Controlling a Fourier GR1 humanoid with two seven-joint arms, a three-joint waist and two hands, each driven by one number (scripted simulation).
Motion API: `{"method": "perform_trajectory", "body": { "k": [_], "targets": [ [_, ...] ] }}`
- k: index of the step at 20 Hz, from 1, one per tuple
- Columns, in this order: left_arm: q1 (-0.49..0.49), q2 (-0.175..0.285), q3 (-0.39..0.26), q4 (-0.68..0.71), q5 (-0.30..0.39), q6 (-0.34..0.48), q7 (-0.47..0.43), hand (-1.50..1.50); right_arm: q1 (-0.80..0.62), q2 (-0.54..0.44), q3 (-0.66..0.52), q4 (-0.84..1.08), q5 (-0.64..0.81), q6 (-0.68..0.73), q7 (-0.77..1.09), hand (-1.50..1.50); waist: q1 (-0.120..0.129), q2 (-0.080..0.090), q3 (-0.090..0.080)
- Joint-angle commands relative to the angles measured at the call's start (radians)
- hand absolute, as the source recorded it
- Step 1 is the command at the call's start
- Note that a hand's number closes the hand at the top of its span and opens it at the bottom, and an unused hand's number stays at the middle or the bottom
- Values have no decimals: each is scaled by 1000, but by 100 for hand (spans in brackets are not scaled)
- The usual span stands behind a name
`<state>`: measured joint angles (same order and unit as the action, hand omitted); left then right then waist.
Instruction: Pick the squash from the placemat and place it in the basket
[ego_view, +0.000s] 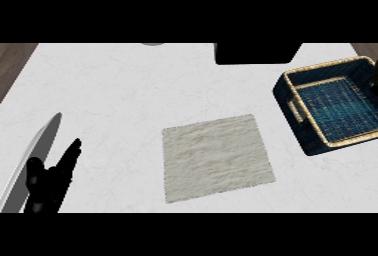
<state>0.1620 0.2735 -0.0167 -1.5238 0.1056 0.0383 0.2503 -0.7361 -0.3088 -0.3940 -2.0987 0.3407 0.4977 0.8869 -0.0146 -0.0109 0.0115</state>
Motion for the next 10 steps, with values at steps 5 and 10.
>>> {"method": "perform_trajectory", "body": {
  "k": [5,10],
  "targets": [
    [-14,-25,-14,81,4,-30,38,0,-36,-167,-154,253,-141,68,-96,150,12,12,-12],
    [-10,-53,-20,101,-19,-12,8,0,-26,-151,-157,418,-108,0,-189,150,22,15,-12]
  ]
}}
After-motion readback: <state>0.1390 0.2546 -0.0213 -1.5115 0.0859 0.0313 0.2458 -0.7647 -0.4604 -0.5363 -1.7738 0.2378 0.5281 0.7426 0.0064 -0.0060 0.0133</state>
